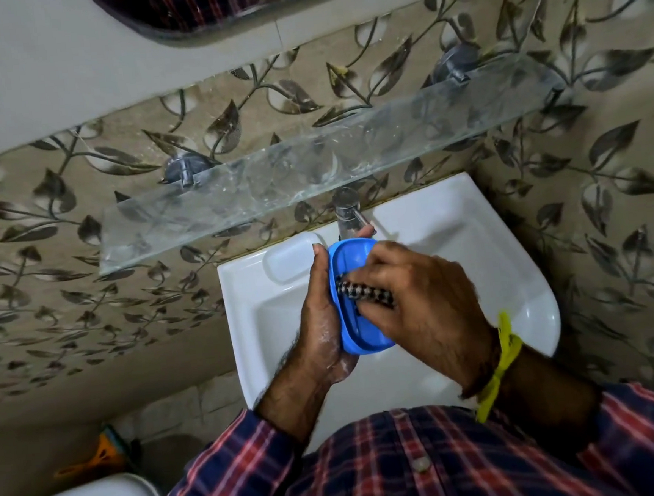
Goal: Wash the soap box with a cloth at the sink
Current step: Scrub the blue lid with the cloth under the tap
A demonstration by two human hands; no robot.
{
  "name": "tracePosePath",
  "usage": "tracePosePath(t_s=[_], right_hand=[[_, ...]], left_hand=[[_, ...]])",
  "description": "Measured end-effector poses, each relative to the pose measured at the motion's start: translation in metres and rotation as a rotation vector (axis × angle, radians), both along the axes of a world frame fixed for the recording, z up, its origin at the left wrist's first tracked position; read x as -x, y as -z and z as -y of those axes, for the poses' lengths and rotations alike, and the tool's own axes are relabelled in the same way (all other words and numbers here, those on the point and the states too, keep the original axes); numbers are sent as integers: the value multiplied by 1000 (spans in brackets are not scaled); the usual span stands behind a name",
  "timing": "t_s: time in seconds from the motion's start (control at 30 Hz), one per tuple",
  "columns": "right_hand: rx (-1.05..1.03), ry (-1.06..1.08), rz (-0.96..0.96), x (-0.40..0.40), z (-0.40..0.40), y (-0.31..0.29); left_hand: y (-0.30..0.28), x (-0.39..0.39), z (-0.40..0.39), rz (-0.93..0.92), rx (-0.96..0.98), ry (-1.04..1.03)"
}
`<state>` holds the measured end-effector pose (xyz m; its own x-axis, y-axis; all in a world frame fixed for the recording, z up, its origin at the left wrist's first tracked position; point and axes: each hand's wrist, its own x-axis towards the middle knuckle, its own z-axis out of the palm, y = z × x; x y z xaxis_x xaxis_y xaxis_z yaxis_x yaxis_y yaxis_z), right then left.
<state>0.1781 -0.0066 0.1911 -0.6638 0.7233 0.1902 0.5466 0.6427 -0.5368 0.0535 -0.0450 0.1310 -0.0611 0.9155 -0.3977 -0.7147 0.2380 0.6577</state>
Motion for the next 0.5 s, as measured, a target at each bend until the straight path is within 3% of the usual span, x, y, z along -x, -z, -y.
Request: tracePosePath(t_s=[0.1, 0.27, 0.4, 0.5], right_hand=[[10, 79, -50, 8, -10, -2], [56, -66, 13, -2, 6, -2], [22, 41, -11, 2, -7, -3], [59, -68, 31, 2, -3, -4]], left_hand=[[1, -4, -1, 10, 23, -23], [-2, 4, -4, -8, -31, -22], [1, -2, -3, -45, 2, 16], [-2, 5, -5, -55, -21, -1]])
